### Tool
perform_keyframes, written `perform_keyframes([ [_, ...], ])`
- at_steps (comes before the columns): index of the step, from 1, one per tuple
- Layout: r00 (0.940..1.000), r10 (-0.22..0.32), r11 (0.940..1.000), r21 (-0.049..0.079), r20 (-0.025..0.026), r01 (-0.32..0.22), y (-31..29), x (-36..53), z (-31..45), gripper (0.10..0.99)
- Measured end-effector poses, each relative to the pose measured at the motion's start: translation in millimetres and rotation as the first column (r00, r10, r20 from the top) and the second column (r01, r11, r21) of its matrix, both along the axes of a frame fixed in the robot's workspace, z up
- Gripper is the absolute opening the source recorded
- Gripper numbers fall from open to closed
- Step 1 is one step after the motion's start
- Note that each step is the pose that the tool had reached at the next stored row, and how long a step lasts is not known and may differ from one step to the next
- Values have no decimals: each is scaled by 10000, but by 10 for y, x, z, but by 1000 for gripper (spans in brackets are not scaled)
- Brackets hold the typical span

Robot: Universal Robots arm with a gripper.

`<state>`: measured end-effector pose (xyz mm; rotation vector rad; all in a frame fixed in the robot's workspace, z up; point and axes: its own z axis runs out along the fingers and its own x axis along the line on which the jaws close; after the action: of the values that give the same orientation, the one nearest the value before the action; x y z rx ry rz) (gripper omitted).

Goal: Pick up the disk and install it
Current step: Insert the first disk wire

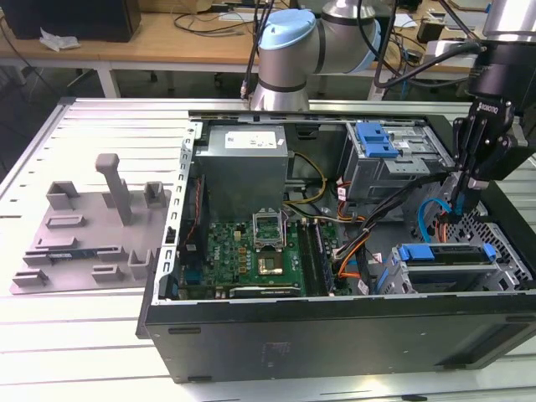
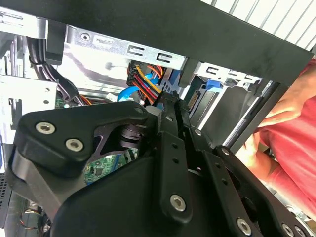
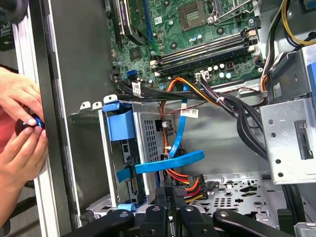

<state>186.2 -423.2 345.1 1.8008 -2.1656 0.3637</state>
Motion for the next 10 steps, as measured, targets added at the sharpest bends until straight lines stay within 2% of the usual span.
perform_keyframes([
  [4,10000,0,9999,133,8,0,-63,-2,5,165],
  [6,10000,0,9996,292,29,-1,-101,-8,18,165],
  [8,10000,-1,9987,511,57,-2,-155,-18,40,165],
  [10,10000,-1,9984,572,63,-3,-189,-22,54,165],
])
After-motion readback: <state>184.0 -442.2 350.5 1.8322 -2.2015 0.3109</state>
